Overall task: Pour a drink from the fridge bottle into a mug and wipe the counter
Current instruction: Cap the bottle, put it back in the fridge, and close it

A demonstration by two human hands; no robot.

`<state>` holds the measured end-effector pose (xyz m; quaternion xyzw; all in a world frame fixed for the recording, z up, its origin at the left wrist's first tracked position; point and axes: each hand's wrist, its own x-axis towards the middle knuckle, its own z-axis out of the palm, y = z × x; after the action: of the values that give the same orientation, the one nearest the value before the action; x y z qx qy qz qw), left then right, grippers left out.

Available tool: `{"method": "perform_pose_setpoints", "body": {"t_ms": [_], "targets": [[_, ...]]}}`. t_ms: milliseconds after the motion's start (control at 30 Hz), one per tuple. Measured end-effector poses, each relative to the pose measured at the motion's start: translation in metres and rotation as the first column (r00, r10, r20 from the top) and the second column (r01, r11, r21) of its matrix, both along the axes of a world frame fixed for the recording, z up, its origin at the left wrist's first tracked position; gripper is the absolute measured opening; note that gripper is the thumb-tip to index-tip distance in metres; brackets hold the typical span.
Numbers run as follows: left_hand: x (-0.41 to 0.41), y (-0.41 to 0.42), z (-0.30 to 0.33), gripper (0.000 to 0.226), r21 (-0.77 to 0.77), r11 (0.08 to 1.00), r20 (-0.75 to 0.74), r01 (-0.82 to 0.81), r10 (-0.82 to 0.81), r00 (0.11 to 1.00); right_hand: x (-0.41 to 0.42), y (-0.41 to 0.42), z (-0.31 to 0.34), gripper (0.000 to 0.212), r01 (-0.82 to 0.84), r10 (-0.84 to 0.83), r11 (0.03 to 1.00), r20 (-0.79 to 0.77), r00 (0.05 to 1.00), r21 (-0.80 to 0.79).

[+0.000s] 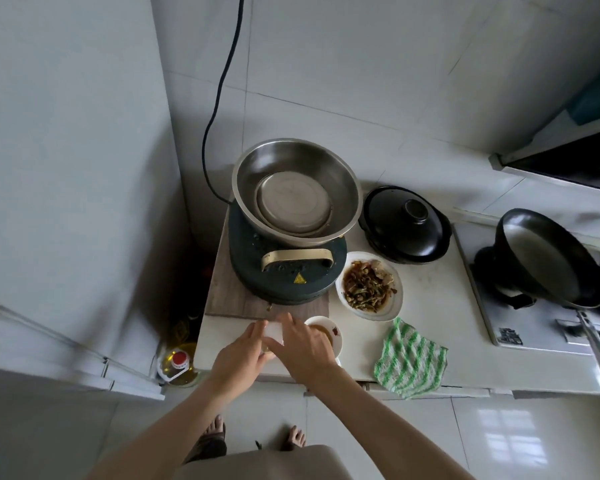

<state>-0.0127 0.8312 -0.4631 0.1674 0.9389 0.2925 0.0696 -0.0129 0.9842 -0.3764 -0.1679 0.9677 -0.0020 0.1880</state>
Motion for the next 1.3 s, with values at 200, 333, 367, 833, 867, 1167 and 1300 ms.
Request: {"method": "perform_pose_setpoints", "body": {"t_ms": [200, 333, 367, 833, 867, 1167, 1300], "targets": [[-0.011, -0.024, 0.005, 0.063, 0.084, 0.996, 0.041, -0.028, 0.024, 0.999, 0.016, 0.022, 0.017, 0.042, 0.418, -0.415, 0.882, 0.060, 0.908, -0.218], [-0.001, -0.034, 0.027, 0.058, 0.122, 0.990, 0.041, -0.069, 0.064, 0.997, 0.036, 0.025, 0.022, 0.035, 0.437, -0.435, 0.874, 0.058, 0.899, -0.213], [0.005, -0.037, 0.035, 0.058, 0.127, 0.988, 0.040, -0.085, 0.080, 0.996, 0.041, 0.020, 0.023, 0.037, 0.429, -0.426, 0.877, 0.064, 0.902, -0.215], [0.209, -0.204, 0.117, 0.066, 0.021, 0.717, -0.056, -0.697, 0.697, 0.715, 0.074, -0.140, 0.069, 0.035, -0.245, 0.248, 0.894, -0.040, 0.968, -0.374], [0.226, -0.222, 0.126, 0.068, 0.005, 0.670, -0.069, -0.743, 0.741, 0.668, 0.083, -0.166, 0.077, 0.036, -0.324, 0.323, 0.860, -0.071, 0.944, -0.393], [0.313, -0.388, 0.219, 0.053, 0.057, 0.402, -0.208, -0.914, 0.900, 0.383, 0.120, -0.404, 0.174, 0.047, -0.809, 0.692, 0.571, -0.450, 0.565, -0.139], [0.339, -0.461, 0.248, 0.051, 0.078, 0.396, -0.284, -0.915, 0.888, 0.361, 0.121, -0.499, 0.219, 0.058, -0.816, 0.693, 0.577, -0.544, 0.474, 0.024]]}}
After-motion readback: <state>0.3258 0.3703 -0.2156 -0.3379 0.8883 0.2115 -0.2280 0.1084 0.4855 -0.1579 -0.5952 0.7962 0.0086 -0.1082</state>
